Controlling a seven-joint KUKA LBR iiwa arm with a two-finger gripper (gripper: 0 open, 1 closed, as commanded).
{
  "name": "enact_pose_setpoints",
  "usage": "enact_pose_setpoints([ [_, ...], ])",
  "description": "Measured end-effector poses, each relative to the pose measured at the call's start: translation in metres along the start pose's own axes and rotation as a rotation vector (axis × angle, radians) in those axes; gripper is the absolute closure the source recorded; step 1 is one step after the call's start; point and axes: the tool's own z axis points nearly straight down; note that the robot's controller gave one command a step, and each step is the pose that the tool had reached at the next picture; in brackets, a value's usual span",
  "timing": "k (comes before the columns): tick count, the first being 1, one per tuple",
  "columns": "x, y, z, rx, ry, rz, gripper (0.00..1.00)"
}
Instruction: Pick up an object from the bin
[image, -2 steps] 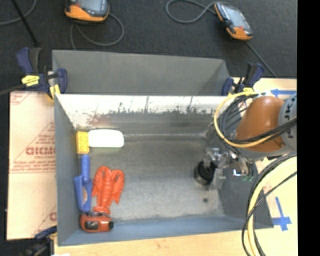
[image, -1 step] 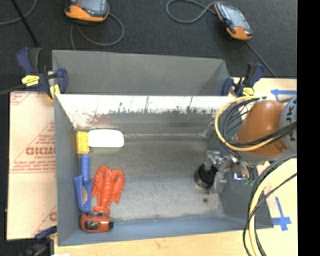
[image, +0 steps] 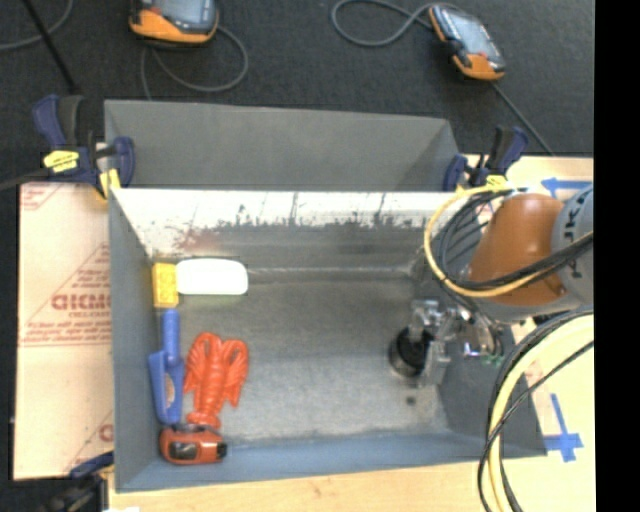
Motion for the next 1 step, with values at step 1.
enact_pose_setpoints([
  [1, -0.0006, -0.0003, -0.0039, -0.001, 0.007, 0.008, 1.0],
])
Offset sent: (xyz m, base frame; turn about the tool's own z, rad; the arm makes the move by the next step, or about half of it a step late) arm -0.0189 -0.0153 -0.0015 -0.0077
